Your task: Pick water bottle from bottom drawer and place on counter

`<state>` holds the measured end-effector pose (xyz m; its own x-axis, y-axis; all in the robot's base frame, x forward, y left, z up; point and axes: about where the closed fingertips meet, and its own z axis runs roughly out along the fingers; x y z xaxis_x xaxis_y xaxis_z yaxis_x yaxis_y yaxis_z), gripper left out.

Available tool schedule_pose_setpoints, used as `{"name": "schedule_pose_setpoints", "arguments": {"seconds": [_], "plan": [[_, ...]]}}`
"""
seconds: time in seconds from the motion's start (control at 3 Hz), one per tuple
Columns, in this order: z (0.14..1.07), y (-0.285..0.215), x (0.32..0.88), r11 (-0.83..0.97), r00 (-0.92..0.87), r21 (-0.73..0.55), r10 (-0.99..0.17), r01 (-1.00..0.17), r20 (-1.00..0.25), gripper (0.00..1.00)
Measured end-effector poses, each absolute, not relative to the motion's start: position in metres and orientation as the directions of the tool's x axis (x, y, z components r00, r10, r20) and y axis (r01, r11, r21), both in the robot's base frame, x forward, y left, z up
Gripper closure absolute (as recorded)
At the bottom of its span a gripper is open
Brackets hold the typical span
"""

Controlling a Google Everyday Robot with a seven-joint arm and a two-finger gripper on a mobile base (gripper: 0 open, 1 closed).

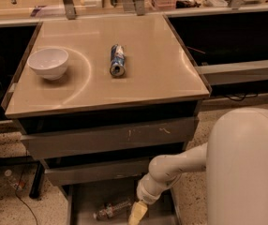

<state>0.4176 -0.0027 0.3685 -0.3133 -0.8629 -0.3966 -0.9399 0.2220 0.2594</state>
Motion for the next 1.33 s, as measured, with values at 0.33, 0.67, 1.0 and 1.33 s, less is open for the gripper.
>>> {"name": "schedule_pose_setpoints", "arguments": {"seconds": [0.33, 0.67, 1.0, 1.33], "plan": [[0.367, 0.007, 0.416, 0.145, -0.225, 0.223, -0.890, -0.964, -0.396, 0.00], [0.355, 0.020, 0.423, 0.034, -0.106, 0.172, -0.894, -0.985, -0.435, 0.00], [0.308, 0.036, 0.428, -0.080, -0.012, 0.175, -0.882, -0.981, -0.471, 0.00], [0.305, 0.037, 0.427, -0.080, -0.015, 0.179, -0.882, -0.981, -0.472, 0.00]]}}
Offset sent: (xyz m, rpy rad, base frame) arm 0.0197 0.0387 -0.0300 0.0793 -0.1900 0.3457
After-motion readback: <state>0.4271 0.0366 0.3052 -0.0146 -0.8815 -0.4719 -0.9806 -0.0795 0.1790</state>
